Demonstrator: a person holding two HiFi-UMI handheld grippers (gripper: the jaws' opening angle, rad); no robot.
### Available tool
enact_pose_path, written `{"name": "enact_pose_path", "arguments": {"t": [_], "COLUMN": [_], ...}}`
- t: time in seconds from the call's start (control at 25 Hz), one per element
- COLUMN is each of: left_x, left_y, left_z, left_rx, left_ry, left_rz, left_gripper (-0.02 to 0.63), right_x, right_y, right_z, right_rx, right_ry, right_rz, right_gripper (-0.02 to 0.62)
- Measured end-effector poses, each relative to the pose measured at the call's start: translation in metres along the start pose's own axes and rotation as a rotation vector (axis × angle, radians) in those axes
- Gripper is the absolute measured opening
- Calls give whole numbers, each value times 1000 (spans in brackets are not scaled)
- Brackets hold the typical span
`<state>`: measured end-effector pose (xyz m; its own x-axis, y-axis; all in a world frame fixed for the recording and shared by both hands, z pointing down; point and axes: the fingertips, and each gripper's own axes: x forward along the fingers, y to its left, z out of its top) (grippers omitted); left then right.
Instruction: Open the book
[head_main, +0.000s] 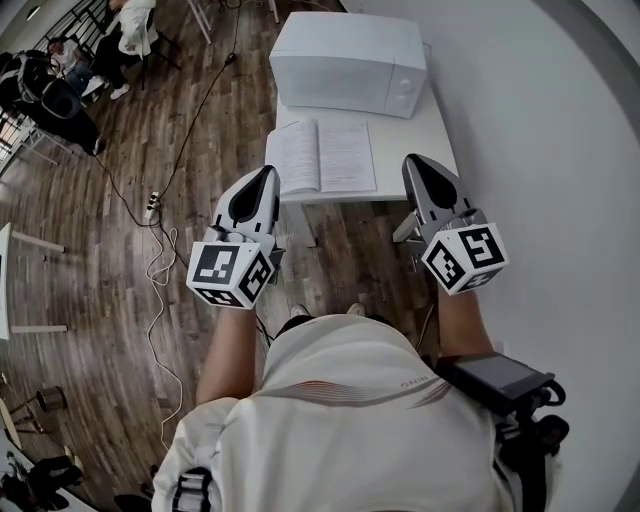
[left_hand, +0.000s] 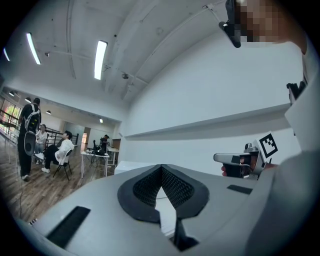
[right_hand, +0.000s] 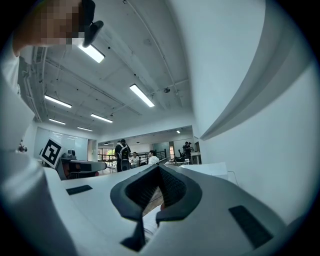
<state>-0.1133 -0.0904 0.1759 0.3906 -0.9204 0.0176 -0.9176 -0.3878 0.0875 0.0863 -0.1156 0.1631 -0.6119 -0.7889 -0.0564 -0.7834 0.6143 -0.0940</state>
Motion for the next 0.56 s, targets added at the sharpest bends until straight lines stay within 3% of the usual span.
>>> {"name": "enact_pose_path", "arguments": {"t": [0.56], "left_x": [-3], "left_y": [23], "left_z": [2], "left_rx": [13], "left_ry": [-12], "left_rz": [-19], "left_gripper": [11], "right_x": [18], "right_y": [19], "right_z": [1], "right_rx": [-32], "right_ry": [-6], "right_rz": [-11], "right_gripper": [3]}}
